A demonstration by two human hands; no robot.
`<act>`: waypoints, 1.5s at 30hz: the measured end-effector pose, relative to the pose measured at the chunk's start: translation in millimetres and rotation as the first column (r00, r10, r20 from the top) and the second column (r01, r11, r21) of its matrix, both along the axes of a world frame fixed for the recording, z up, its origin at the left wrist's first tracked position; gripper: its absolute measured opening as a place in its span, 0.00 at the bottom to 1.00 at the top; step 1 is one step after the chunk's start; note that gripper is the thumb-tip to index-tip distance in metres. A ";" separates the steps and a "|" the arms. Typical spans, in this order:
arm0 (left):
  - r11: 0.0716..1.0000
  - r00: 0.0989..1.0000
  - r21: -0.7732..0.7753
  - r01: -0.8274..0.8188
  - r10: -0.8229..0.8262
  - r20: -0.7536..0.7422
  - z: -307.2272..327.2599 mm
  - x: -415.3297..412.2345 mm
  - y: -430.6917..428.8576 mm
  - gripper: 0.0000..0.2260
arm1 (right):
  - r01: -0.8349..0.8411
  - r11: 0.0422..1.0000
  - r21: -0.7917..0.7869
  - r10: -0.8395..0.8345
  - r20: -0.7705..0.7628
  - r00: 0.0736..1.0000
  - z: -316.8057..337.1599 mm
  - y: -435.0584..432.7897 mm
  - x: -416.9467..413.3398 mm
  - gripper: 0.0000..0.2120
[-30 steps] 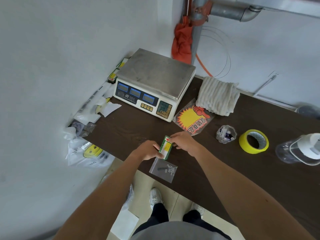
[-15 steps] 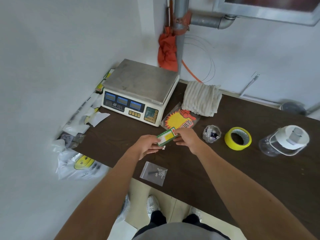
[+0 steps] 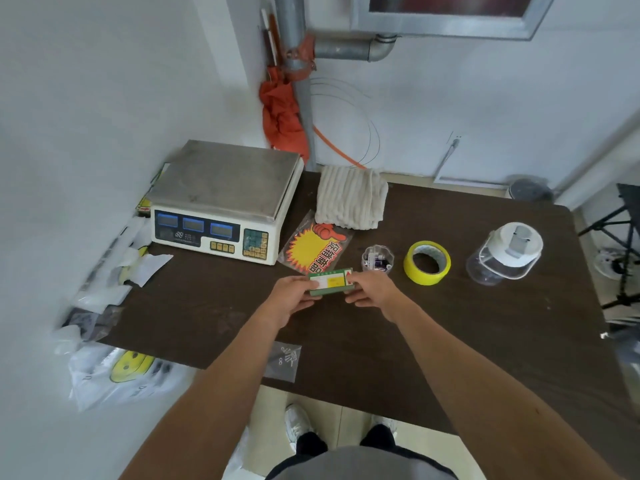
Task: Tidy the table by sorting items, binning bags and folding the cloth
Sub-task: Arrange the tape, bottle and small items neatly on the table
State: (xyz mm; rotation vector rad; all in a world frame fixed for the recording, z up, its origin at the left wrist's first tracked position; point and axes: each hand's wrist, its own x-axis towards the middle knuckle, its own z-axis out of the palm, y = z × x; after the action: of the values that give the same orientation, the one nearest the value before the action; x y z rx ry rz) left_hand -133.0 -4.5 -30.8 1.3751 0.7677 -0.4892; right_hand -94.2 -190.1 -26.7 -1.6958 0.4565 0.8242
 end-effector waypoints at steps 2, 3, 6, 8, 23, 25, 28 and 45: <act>0.999 0.999 0.033 0.033 -0.033 -0.002 -2.8 1.5 -13.9 0.15 | 0.044 0.999 -0.006 -0.044 -0.007 0.999 -3.4 -14.4 -2.6 0.10; 0.997 0.999 0.050 0.051 -0.051 -0.004 -4.2 2.1 -20.7 0.15 | 0.064 0.998 -0.014 -0.064 -0.013 0.998 -6.3 -21.3 -4.0 0.10; 0.989 0.994 0.096 0.111 -0.110 -0.019 -9.3 2.7 -40.5 0.16 | 0.093 0.994 -0.057 -0.096 -0.040 0.995 -17.3 -39.6 -8.8 0.10; 0.980 0.988 0.128 0.155 -0.152 -0.035 -11.9 1.7 -52.0 0.16 | 0.092 0.991 -0.095 -0.098 -0.060 0.993 -24.1 -49.3 -13.0 0.10; 0.777 0.905 0.472 0.416 -0.405 -0.129 -25.7 -2.6 -79.4 0.12 | -0.210 0.885 -0.416 0.208 -0.050 0.977 -37.1 -81.8 -31.7 0.16; 0.727 0.884 0.521 0.448 -0.448 -0.137 -25.8 -2.4 -78.7 0.14 | -0.243 0.864 -0.442 0.245 -0.053 0.968 -37.0 -80.5 -31.8 0.16; 0.680 0.864 0.559 0.474 -0.483 -0.144 -25.6 -3.5 -77.7 0.16 | -0.285 0.829 -0.482 0.301 -0.044 0.952 -38.0 -77.8 -33.3 0.16; 0.712 0.903 0.571 0.408 -0.407 -0.137 -21.0 -0.3 -12.8 0.16 | -0.261 0.795 -0.547 0.271 -0.063 0.960 -37.9 -71.3 -26.9 0.24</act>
State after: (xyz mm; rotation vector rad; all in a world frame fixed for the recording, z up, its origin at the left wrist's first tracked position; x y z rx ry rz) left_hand -133.3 -17.3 -51.8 2.1626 0.6328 -0.6246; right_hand -121.1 -261.4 -64.6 -2.3480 0.4781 0.9353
